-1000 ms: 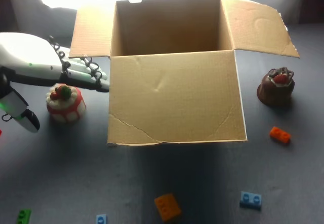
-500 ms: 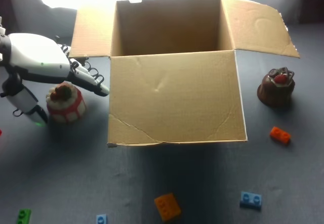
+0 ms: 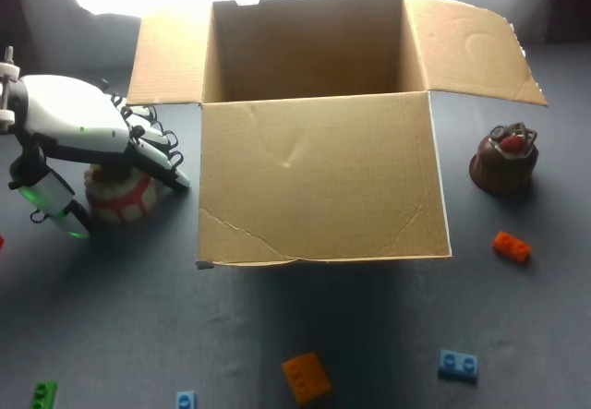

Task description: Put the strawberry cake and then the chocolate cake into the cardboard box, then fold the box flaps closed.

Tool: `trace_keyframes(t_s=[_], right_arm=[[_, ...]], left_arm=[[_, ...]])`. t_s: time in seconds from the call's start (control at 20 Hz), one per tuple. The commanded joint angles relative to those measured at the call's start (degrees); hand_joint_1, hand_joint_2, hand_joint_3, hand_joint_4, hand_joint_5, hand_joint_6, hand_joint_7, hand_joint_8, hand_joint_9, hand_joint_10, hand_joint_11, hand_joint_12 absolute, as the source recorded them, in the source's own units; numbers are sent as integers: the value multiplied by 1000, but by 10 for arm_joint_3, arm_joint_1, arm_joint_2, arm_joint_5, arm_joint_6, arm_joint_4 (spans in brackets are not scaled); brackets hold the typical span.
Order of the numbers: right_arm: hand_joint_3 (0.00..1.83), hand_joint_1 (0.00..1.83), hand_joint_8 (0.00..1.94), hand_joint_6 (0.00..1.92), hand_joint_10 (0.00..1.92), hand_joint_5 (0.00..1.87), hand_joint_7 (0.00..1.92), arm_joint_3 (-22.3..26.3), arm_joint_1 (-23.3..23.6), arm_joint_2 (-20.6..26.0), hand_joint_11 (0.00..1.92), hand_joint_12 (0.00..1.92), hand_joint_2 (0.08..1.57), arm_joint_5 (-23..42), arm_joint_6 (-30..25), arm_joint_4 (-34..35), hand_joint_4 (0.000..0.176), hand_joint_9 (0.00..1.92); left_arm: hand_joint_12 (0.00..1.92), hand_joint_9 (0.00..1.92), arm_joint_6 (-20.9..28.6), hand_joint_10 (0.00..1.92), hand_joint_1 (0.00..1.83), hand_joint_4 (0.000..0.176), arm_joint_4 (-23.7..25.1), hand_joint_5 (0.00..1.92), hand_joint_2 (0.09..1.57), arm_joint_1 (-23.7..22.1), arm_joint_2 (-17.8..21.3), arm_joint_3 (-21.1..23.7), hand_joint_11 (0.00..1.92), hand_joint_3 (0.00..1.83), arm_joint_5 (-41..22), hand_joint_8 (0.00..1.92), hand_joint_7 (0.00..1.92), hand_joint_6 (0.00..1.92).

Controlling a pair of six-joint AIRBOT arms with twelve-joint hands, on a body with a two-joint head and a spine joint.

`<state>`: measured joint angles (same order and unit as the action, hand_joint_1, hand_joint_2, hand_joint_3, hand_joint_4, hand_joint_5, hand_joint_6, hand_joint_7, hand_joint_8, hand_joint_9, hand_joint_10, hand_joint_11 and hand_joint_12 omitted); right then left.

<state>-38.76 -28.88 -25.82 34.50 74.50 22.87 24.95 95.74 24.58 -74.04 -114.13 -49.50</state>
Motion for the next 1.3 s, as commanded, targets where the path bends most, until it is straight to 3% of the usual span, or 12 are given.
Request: trace_keyframes(t_s=[0.0, 0.3, 0.4, 0.45, 0.55, 0.7, 0.8, 0.85, 0.9, 0.95, 1.0, 1.25], right_arm=[[0, 441, 4, 9, 17, 123, 123, -1, 3, 7, 0, 313, 1054, 71, 2, -2, 0, 96], [2, 429, 3, 3, 9, 115, 107, -1, 3, 7, 0, 217, 1065, 71, 2, -2, 0, 91], [3, 462, 0, 1, 3, 116, 91, 0, 3, 7, 0, 161, 1073, 71, 4, -2, 0, 82], [0, 449, 2, 3, 7, 121, 95, 0, 3, 7, 0, 253, 1063, 71, 4, -2, 0, 94], [0, 438, 0, 0, 6, 108, 93, 1, 3, 7, 0, 254, 1061, 71, 5, -2, 0, 94], [0, 456, 9, 10, 16, 136, 142, 1, 3, 7, 0, 346, 1065, 71, 5, -2, 0, 124], [0, 437, 0, 9, 11, 140, 127, 2, 3, 7, 0, 378, 1062, 71, 6, -2, 0, 118], [4, 446, 0, 4, 6, 132, 113, 2, 3, 7, 0, 358, 1077, 71, 6, -2, 0, 108], [4, 446, 0, 4, 6, 132, 113, 2, 3, 7, 0, 358, 1077, 71, 6, -2, 0, 108], [3, 444, 2, 1, 6, 126, 115, 2, 3, 7, 0, 350, 1075, 71, 6, -2, 0, 108], [2, 441, 1, 0, 5, 115, 112, 2, 3, 7, 0, 347, 1074, 71, 7, -2, 0, 105], [0, 397, 2, 3, 7, 98, 114, 3, 3, 7, 0, 369, 1075, 71, 8, -2, 0, 115]], left_arm=[[1414, 146, -4, 1090, 1089, 49, -32, 380, 998, -1, 4, 1, 36, 4, -2, 905, 81, 28], [1408, 211, -9, 1001, 1107, 53, -40, 417, 1013, 6, 4, 6, 61, 4, -2, 804, 177, 104], [1428, 204, -12, 1038, 1115, 52, -43, 238, 1025, 10, 4, 9, 44, 2, -2, 821, 185, 554], [1460, 191, -12, 1074, 1113, 49, -44, 195, 1022, 11, 4, 10, 39, 0, -2, 843, 177, 732], [1468, 168, -12, 1109, 1100, 51, -44, 185, 1027, 13, 4, 11, 37, 2, -2, 849, 178, 881], [1474, 191, -12, 1183, 1120, 30, -46, 253, 1024, 13, 5, 10, 75, 0, -2, 874, 256, 966], [1543, 238, -12, 1279, 1112, 23, -48, 371, 1052, 12, 5, 8, 96, 8, -2, 984, 313, 918], [1798, 230, -12, 1558, 1103, 31, -48, 372, 1112, 11, 5, 7, 118, 19, -3, 1396, 247, 1207], [1798, 230, -12, 1558, 1103, 31, -48, 372, 1112, 10, 5, 7, 118, 19, -3, 1396, 247, 1207], [1896, 275, -12, 1658, 1027, 0, -48, 604, 1236, 10, 5, 7, 167, 29, -3, 1542, 293, 1423], [1916, 302, -12, 1697, 1066, 6, -48, 608, 1313, 10, 5, 6, 198, 15, -3, 1663, 510, 1501], [1921, 350, -12, 1911, 1112, 0, -48, 645, 1319, 10, 6, 6, 324, 0, -5, 1722, 601, 1426]])
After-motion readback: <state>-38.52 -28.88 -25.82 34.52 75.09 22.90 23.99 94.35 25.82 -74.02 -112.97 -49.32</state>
